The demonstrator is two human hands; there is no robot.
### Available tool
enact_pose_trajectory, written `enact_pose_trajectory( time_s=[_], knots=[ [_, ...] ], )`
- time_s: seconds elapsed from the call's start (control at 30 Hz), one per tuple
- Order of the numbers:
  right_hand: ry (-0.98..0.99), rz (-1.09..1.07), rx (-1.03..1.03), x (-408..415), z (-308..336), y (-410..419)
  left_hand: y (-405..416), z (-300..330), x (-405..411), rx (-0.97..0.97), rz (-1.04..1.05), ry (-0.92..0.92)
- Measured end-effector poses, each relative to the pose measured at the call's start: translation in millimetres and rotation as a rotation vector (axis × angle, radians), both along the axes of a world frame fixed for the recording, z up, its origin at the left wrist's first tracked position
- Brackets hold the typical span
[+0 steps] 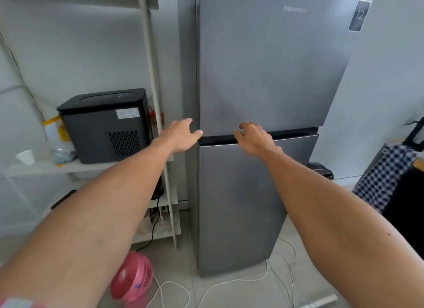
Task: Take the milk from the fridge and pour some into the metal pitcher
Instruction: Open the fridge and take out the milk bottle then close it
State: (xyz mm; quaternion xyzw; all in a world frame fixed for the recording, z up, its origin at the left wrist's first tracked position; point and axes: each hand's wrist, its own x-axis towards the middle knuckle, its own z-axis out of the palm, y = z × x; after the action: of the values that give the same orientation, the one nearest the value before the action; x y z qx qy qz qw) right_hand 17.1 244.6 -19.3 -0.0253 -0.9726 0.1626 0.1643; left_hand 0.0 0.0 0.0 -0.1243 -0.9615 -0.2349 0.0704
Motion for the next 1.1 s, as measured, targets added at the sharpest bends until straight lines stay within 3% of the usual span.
enact_pose_trajectory(
  time_s=[0.47, 0.67, 0.93, 1.1],
  knots=[
    [-0.096, -0.026, -0.185, -51.9, -65.4, -18.8, -5.8, -104.1, -61.9, 0.210, -0.070, -0.189],
    [-0.025, -0.005, -0.344, -77.1, -78.9, -35.7, 3.2, -139.1, -96.4, 0.328, -0.102, -0.275],
    [0.095, -0.089, -0.505, -101.9, -102.4, -42.4, 13.6, -166.4, -127.1, 0.606, -0.197, -0.260],
    [0.101, -0.118, -0.505, -104.5, -102.2, -41.7, 14.3, -175.8, -128.2, 0.626, -0.286, -0.261]
  ],
)
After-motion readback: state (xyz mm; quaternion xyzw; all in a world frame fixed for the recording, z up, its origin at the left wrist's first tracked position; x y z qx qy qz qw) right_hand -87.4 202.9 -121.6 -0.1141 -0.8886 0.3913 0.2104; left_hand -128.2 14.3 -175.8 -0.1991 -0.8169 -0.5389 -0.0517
